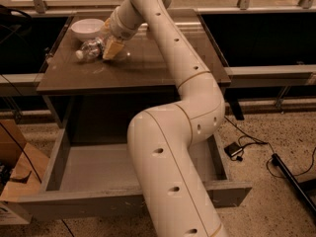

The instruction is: Place water bottle into top drawer

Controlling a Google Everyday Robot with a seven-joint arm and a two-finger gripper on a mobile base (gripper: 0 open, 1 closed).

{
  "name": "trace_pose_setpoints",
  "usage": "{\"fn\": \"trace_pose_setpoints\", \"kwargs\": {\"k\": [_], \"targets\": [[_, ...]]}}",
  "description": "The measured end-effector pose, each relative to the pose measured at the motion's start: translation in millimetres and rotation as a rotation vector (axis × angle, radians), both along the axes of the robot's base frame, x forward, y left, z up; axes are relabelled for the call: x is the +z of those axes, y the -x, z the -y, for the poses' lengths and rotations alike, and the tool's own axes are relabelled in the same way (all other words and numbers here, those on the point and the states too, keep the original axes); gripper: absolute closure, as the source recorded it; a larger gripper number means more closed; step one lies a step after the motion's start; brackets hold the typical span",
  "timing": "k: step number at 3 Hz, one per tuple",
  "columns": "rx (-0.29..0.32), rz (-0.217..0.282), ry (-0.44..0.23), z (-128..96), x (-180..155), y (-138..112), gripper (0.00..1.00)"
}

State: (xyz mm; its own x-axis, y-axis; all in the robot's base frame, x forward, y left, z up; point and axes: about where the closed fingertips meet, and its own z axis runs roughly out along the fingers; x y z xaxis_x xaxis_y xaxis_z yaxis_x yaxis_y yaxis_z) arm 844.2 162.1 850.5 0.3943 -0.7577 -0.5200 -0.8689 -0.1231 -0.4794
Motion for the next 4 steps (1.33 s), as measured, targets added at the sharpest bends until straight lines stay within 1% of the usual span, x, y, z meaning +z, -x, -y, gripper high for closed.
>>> {"fn": "trace_pose_setpoints", "kwargs": {"k": [1, 2, 3, 4], "targets": [[0.042, -0.028, 0.008, -9.9, -13.9, 7.2, 0.66], [0.074, -0.042, 0.014, -18.4, -20.2, 14.2, 0.96], [0.107, -0.040, 0.020, -25.5, -26.4, 17.3, 1.00], [0.088, 0.016, -0.076, -11.2, 13.2, 12.3, 1.00]]}}
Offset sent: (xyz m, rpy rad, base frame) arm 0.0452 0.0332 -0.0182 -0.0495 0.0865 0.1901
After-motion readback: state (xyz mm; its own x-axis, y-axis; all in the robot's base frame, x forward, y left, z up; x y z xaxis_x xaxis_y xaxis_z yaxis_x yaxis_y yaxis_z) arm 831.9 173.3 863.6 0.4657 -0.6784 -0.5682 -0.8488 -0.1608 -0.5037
